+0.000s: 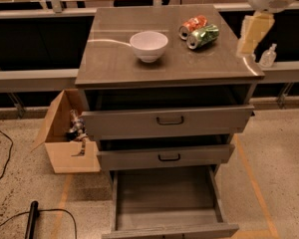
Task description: Place coke can into bottom drawer
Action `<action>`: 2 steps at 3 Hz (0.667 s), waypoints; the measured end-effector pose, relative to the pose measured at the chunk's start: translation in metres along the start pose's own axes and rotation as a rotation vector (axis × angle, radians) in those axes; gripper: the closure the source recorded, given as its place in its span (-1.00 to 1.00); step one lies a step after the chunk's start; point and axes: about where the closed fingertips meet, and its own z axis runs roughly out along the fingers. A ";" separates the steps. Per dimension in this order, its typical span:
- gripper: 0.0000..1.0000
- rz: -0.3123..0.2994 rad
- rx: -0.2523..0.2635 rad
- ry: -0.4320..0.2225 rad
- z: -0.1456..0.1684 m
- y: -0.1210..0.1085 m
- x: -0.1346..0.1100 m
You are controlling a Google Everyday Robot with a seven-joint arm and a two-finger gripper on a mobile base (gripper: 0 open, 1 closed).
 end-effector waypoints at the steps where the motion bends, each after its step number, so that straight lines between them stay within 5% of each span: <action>1: -1.00 -0.051 0.036 -0.016 0.037 -0.044 0.000; 2: -1.00 -0.050 0.040 0.003 0.082 -0.077 -0.001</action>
Offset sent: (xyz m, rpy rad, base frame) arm 0.2006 0.0002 0.0257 -0.0295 -0.1171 -0.0117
